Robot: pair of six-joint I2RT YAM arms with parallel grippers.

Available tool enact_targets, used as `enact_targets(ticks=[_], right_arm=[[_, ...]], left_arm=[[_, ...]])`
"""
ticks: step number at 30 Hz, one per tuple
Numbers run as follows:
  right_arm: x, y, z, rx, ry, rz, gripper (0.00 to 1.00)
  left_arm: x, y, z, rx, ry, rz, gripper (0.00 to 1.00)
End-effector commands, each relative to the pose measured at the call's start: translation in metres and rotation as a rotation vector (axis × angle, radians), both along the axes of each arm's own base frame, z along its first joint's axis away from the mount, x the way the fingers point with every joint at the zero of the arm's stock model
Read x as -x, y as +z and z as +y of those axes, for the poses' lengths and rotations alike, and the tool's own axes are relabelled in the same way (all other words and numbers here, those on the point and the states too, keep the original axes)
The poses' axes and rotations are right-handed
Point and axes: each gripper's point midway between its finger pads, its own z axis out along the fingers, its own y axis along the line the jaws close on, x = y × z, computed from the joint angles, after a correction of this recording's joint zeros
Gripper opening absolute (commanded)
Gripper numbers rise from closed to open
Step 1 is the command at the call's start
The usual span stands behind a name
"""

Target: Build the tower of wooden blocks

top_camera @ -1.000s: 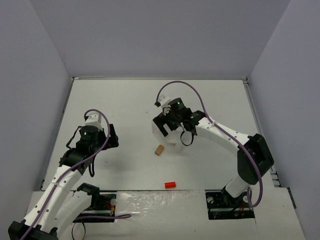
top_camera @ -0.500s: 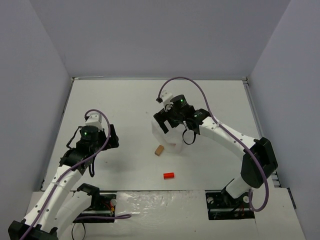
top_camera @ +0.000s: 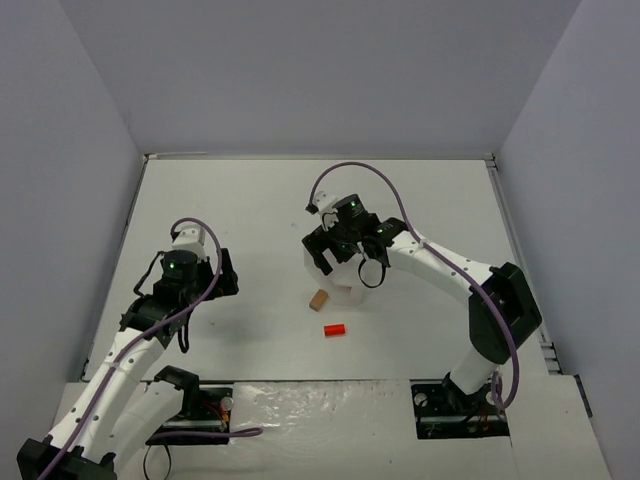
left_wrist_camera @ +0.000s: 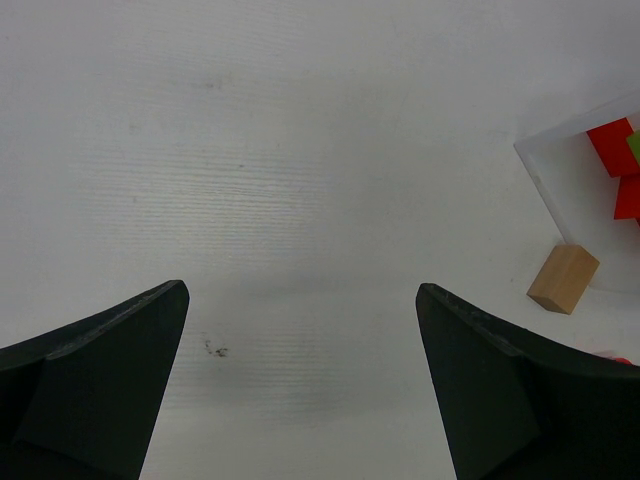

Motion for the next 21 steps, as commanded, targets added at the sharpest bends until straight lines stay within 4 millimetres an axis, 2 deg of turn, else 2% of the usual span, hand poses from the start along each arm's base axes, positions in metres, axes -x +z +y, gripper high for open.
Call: enact_targets(ticks=[1, 9, 11, 16, 19, 21], right_arm=[[-0.001, -0.004, 0.007, -0.004, 0.011, 0.014, 1.00], [-0.003, -0.018, 0.006, 0.034, 0.000, 0.033, 1.00], [-0.004, -0.018, 0.005, 0.041, -0.001, 0.028, 0.94], [-0.009, 0.000, 0.004, 0.071, 0.001, -0.038, 0.32], [-0.008, 0.014, 0.005, 0.124, -0.002, -0.114, 0.06], [-0.004, 0.024, 0.008, 0.177, 0.000, -0.183, 0.00]], left_arm=[[-0.010, 0.013, -0.002, 0.005, -0.013, -0.059, 0.97], [-0.010, 0.014, -0.001, 0.001, -0.010, -0.060, 0.97], [-0.010, 0.013, -0.001, 0.000, -0.009, -0.061, 0.97], [-0.010, 0.013, 0.000, -0.001, -0.007, -0.061, 0.97], [-0.010, 0.013, 0.000, -0.002, -0.004, -0.061, 0.97], [-0.010, 0.013, 0.000, -0.003, -0.002, -0.059, 0.97]])
